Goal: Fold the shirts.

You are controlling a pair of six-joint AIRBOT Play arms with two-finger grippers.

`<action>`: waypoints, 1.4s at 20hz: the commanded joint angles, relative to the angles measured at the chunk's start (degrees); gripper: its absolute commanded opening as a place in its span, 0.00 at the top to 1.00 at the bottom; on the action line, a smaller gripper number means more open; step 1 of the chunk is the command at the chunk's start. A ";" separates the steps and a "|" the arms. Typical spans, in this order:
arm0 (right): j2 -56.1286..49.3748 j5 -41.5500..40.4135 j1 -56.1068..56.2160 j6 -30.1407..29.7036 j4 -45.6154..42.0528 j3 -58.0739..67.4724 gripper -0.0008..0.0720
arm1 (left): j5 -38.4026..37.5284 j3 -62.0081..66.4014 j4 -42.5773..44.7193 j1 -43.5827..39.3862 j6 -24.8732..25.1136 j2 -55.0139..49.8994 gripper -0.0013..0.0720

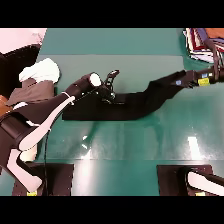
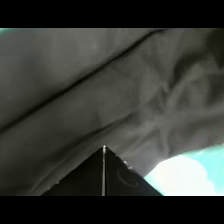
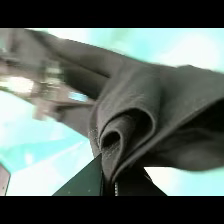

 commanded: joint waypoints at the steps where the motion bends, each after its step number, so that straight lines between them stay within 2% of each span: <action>1: 0.92 -0.59 7.43 1.81 1.16 5.16 0.97 | 0.22 1.46 0.33 -0.61 -0.44 -1.77 0.95; 4: 0.90 -2.38 11.93 1.79 1.18 6.58 0.97 | -0.74 2.40 1.07 -0.48 1.57 -1.75 0.95; 8: 0.92 -6.67 16.94 1.79 1.38 6.60 0.97 | -3.10 3.82 7.10 3.54 -0.50 3.02 0.95; 11: -0.90 -11.80 22.03 0.79 8.22 6.60 0.97 | -5.62 3.82 10.14 11.41 -0.35 10.62 0.95; 15: -8.83 -21.40 34.73 -4.68 17.53 6.95 0.97 | -9.84 3.82 15.32 23.69 1.73 21.88 0.95; 18: -19.82 -28.35 45.75 -7.58 16.76 14.80 0.96 | -12.44 3.82 19.04 31.15 1.75 28.37 0.95; 19: -24.26 -30.91 48.83 -7.58 15.34 18.51 0.75 | -13.38 3.82 19.10 33.09 1.75 29.77 0.95; 20: -28.24 -31.23 50.88 -7.56 13.60 21.94 0.40 | -14.49 3.82 19.10 34.84 1.75 30.95 0.95; 21: -31.98 -29.14 52.13 -7.48 12.52 25.53 0.19 | -15.69 3.80 19.10 36.15 1.81 31.67 0.95; 22: -34.49 -25.46 52.39 -6.64 12.59 28.28 0.21 | -17.22 3.82 19.08 37.22 2.84 32.30 0.95; 24: -36.35 -17.59 51.17 -1.60 7.93 31.21 0.41 | -20.11 3.82 19.21 38.49 4.26 32.74 0.95; 26: -34.42 -13.46 48.28 0.83 1.25 28.79 0.41 | -21.59 3.80 19.28 38.66 4.55 32.74 0.95; 28: -29.94 -13.14 44.02 2.62 -2.95 21.81 0.41 | -21.73 3.80 18.99 38.66 4.52 32.74 0.95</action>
